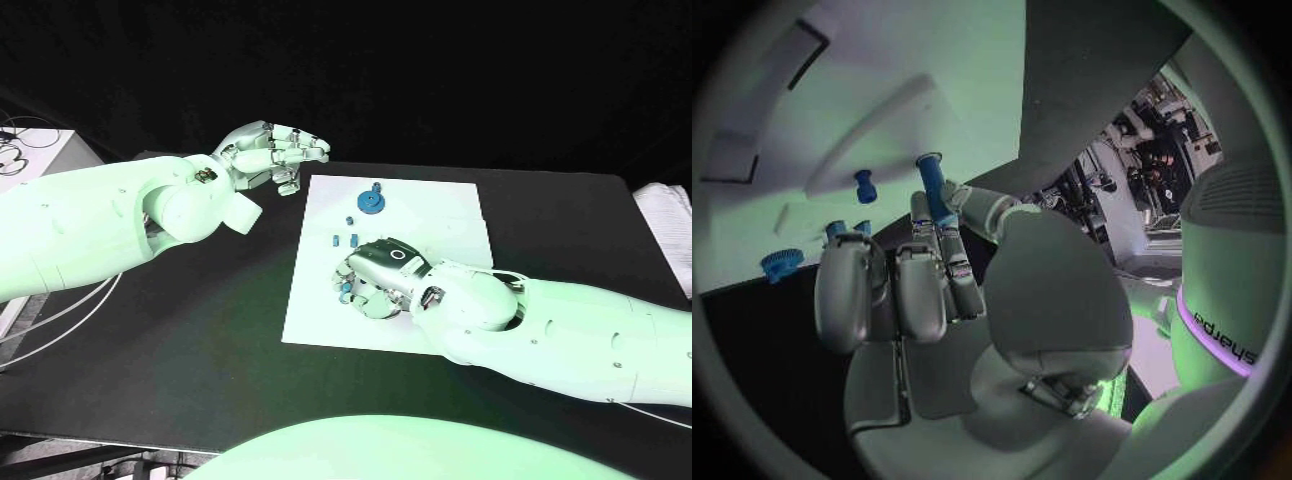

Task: Assemble the parts on the task board

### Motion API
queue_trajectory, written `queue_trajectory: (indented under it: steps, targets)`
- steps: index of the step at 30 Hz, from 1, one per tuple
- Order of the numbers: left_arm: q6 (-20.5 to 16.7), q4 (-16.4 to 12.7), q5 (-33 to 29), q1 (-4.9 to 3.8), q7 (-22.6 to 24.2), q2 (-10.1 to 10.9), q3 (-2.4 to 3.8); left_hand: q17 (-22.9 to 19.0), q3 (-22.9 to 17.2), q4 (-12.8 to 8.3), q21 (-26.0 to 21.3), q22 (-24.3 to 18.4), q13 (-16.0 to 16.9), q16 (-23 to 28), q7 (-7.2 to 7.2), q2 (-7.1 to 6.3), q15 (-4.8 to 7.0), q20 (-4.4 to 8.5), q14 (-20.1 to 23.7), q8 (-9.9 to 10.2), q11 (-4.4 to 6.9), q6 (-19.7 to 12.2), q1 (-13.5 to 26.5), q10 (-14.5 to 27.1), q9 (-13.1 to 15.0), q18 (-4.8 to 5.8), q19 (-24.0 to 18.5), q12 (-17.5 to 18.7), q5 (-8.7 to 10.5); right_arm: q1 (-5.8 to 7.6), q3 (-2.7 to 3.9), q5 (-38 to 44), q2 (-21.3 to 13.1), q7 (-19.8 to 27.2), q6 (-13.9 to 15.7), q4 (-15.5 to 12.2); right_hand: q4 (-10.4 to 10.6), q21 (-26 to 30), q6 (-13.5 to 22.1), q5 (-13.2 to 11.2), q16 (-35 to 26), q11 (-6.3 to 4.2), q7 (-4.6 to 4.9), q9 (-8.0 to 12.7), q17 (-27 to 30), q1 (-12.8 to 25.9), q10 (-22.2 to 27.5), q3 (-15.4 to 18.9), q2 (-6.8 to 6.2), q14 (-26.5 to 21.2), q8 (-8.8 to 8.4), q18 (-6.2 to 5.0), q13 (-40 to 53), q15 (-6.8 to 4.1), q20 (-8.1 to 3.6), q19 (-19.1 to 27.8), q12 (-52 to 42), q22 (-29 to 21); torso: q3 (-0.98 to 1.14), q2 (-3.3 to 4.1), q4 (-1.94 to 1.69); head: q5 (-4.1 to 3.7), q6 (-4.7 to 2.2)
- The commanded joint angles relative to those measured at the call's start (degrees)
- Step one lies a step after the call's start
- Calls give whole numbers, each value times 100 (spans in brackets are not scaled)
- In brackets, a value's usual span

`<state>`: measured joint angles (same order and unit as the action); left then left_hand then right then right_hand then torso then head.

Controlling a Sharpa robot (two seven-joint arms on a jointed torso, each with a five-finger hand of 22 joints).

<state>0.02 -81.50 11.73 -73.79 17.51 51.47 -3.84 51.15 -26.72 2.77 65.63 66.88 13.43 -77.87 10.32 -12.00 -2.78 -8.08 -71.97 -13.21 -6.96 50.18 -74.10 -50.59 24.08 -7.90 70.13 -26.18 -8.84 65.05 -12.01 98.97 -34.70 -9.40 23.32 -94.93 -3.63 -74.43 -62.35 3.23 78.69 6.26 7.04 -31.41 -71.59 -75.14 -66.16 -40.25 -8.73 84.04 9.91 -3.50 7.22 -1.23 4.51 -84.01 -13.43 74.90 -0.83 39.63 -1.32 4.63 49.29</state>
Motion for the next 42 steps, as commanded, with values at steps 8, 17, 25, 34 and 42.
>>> queue_trajectory:
  steps: [8,17,25,34,42]
  targets:
    - [123,-9,-33,-2,1,-2,5,-9,-4,37,-18,-7,-10,-19,-10,45,-19,-35,3,-21,-10,-33,-23,20,7,105,-6,34,21,-21,-11,146,-64,-51,427,-68,-37,-30,-28,25,23,-335,0,-6,-8,-98,-383,-6,135,226,15,64,14,-46,-55,-255,-14,921,-1,-2,0,3,-6]
    - [129,-15,-33,-2,-12,8,5,-9,-4,37,-18,-7,-10,-19,-10,45,-19,-35,3,-21,-10,-33,-23,20,7,105,-6,34,21,-21,-11,147,-101,-67,285,-63,-44,-40,-30,31,27,-336,0,-10,-13,-97,-388,-10,133,227,17,66,18,-47,-56,-257,-10,926,-5,1,1,7,3]
    - [130,-21,-33,-3,-16,11,5,-9,-4,37,-18,-7,-10,-19,-10,45,-19,-35,3,-21,-10,-33,-23,20,7,105,-6,34,21,-21,-11,125,-78,-51,151,-51,-46,-44,-31,31,27,-335,1,-13,-13,-93,-390,-10,130,228,18,67,20,-47,-56,-258,-9,928,-2,0,-1,16,23]
    - [130,-25,-33,-3,-16,14,5,-9,-4,37,-18,-7,-10,-19,-10,45,-19,-35,3,-21,-10,-33,-23,20,7,105,-6,34,21,-26,-13,98,-48,-25,93,-40,-46,-44,-31,31,27,-335,1,-13,-13,-93,-390,-10,130,228,18,67,20,-47,-56,-258,-9,928,-3,-1,2,30,38]
    - [131,-23,-33,-3,-20,17,5,-9,-4,37,-18,-7,-10,-19,-10,45,-19,-35,3,-21,-10,-33,-23,20,7,105,-6,34,21,-30,-15,96,-43,-39,46,-32,-50,-39,-32,33,28,-334,2,-19,-16,-82,-396,-14,129,228,20,66,26,-46,-56,-257,-1,927,-5,-3,-2,31,44]
